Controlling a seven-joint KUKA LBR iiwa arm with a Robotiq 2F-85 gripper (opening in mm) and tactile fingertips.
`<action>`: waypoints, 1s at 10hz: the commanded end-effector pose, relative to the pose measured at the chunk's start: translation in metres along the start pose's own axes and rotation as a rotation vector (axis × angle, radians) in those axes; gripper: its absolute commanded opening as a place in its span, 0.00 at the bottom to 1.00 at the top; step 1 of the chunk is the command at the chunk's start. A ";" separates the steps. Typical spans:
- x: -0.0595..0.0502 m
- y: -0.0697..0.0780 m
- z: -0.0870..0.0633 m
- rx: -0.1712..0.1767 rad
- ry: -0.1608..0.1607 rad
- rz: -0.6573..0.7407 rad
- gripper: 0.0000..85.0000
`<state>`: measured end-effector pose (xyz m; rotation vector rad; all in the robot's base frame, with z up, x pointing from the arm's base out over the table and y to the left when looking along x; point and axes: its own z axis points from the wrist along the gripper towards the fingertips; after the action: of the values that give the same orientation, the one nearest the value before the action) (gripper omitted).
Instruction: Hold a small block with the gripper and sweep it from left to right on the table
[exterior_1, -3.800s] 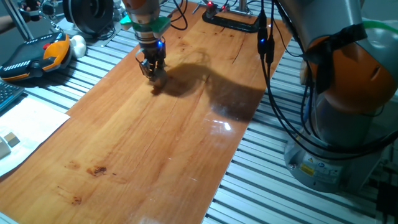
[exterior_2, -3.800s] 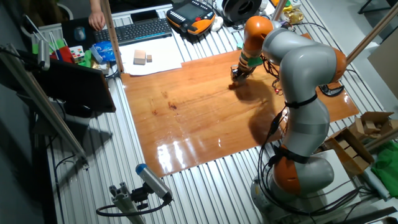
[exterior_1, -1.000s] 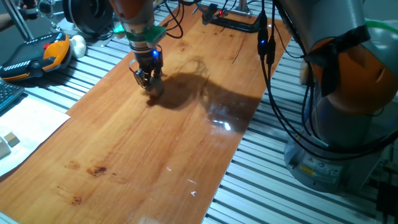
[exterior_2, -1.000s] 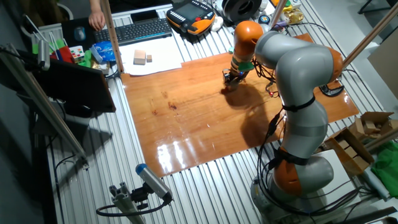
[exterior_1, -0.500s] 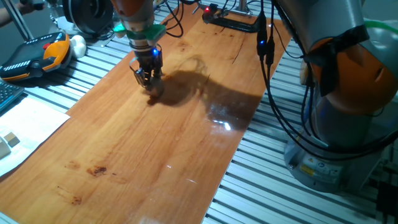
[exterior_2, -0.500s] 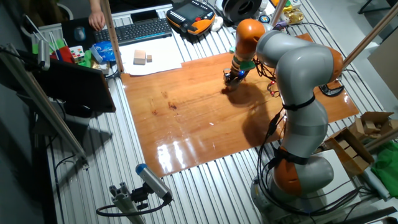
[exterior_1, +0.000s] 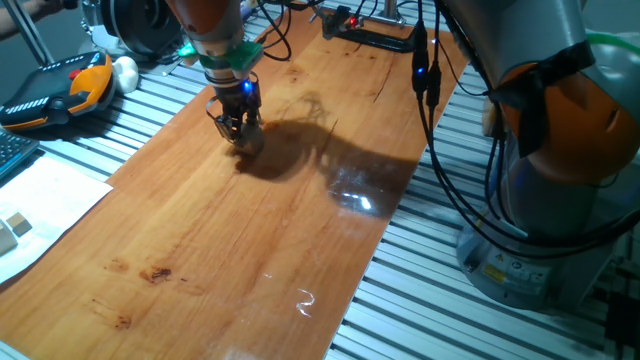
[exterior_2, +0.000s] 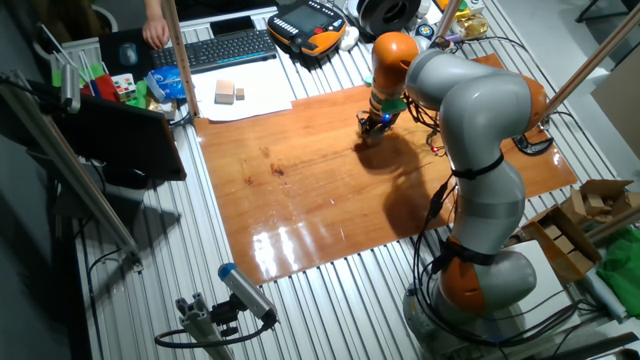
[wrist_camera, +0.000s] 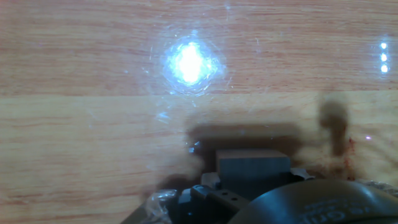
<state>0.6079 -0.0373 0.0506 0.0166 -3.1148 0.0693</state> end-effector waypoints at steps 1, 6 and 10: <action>0.000 0.000 0.000 0.000 0.000 0.000 0.40; -0.002 0.005 0.001 -0.003 0.009 0.001 0.40; -0.009 0.016 -0.001 -0.003 0.018 0.008 0.40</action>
<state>0.6167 -0.0203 0.0507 0.0038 -3.0967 0.0640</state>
